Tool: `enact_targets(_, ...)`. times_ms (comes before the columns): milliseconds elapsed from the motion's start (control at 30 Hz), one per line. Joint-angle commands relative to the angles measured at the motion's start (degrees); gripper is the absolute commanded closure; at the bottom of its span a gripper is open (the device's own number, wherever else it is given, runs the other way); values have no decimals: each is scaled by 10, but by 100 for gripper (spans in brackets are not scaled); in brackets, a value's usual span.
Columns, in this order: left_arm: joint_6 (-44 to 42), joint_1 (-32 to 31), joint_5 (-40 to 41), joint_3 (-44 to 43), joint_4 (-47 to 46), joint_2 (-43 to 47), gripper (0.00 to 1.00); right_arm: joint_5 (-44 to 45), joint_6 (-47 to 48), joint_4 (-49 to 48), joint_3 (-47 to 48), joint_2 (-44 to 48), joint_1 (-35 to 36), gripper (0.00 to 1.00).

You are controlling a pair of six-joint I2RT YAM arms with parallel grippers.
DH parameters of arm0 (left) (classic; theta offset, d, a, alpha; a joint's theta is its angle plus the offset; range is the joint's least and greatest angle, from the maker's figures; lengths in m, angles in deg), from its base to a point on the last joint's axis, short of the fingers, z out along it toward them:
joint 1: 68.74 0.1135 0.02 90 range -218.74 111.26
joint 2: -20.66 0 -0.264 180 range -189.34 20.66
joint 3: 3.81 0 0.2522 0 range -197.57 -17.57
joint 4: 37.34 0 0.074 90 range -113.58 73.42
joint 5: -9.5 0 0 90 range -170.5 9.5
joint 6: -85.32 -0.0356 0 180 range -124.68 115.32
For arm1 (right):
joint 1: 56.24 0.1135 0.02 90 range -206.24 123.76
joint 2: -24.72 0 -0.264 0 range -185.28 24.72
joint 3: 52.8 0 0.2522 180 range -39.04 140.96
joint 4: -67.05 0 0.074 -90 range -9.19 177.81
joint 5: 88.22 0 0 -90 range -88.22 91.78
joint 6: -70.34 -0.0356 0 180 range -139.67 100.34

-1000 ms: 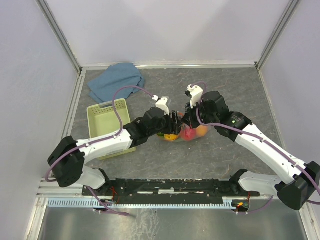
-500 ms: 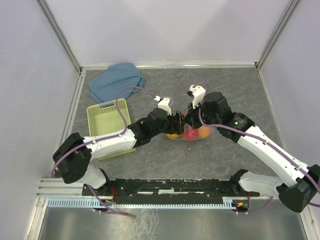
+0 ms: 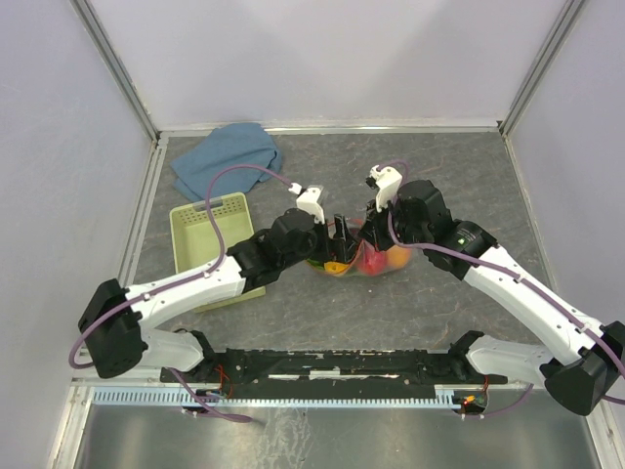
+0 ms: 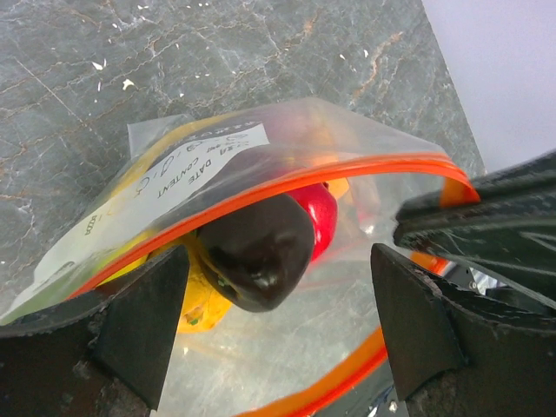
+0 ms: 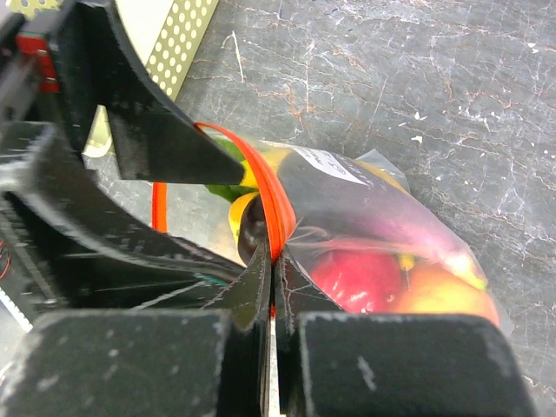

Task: Place the food in the zip-top bag and seal the zipper
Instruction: Place the fake fruit in the zipper food storage bag, then pick up the fake fruit from the bin.

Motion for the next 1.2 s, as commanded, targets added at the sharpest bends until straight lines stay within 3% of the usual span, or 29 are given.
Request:
enact_targets(0, -1, -3, 22, -32, 81, 50, 9, 12, -1, -50, 11, 11, 3, 98)
enact_targets(533, 97, 19, 219, -61, 408, 143, 8, 28, 12, -70, -13, 24, 3, 98)
enact_targets(933, 175, 179, 212, -42, 562, 137, 9, 16, 10, -83, -31, 38, 3, 98)
enact_targets(1167, 164, 279, 211, -19, 597, 91, 8, 9, 6, -89, -42, 48, 3, 98)
